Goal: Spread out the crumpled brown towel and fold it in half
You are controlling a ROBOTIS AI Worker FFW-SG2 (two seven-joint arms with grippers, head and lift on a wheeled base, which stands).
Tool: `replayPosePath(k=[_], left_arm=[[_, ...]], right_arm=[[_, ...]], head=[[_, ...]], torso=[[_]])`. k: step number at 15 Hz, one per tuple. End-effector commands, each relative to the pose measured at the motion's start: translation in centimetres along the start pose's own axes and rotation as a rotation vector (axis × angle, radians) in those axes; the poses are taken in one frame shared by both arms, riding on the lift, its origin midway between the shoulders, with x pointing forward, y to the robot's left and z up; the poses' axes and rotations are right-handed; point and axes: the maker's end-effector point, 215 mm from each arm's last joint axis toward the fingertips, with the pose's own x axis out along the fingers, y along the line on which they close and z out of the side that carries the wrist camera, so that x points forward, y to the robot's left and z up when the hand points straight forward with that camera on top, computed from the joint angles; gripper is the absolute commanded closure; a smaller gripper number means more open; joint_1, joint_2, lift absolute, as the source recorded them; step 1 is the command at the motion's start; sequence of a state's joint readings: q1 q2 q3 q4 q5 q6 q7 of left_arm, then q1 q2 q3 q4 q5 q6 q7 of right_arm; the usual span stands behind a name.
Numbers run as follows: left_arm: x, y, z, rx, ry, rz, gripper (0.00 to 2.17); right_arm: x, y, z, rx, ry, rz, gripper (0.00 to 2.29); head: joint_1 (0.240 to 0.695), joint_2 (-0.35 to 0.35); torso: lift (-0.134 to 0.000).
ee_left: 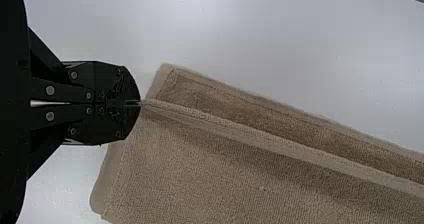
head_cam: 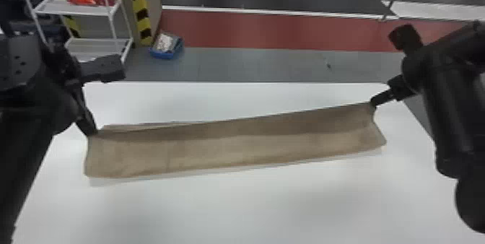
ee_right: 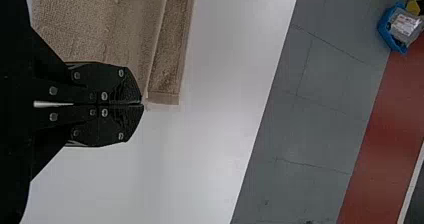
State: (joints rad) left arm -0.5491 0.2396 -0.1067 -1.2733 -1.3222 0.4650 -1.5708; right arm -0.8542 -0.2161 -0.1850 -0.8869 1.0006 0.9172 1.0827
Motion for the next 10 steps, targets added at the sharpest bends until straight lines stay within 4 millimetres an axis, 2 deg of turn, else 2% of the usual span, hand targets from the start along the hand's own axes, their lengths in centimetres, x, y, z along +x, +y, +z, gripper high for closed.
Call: replayPosePath(k=[1,2,3,5,6,10], left_arm=[[0.3,-0.6,-0.1,-0.003,0.001,-0.014,1.46],[0.3,-0.6,-0.3,-0.012,0.003,-0.015,1.46],[0.4,-0.7,-0.2,-0.021,0.003,-0.016,1.46],[0.5,-1.0,0.5,-0.015,0.003,-0.017,1.46],[0.5,-1.1,1.0,-0.011,0.005,-0.013,1.46],[0.0,-0.7,1.7,-0.008,0.003,-0.003,1.46]], right_arm=[[0.5,0.0,-0.5,-0.013,0.019,-0.014,1.48],[0.7,-0.2,-0.8,-0.015,0.028,-0.027,1.48],[0.9,-0.4,-1.1,-0.013,0.032,-0.043,1.21],[1.3,-2.0,-1.2,0.003,0.021,-0.125,0.11],[1.3,-2.3,-1.1,0.015,0.01,-0.135,0.01],[1.0,-2.8,-0.8,0.052,-0.037,-0.12,0.03]], head=[[0.695,-0.091],[0.695,-0.091],[0.695,-0.093],[0.695,-0.098],[0.695,-0.104],[0.695,-0.128]], torso=[[-0.125],[-0.125],[-0.125],[-0.125],[-0.125],[-0.125]])
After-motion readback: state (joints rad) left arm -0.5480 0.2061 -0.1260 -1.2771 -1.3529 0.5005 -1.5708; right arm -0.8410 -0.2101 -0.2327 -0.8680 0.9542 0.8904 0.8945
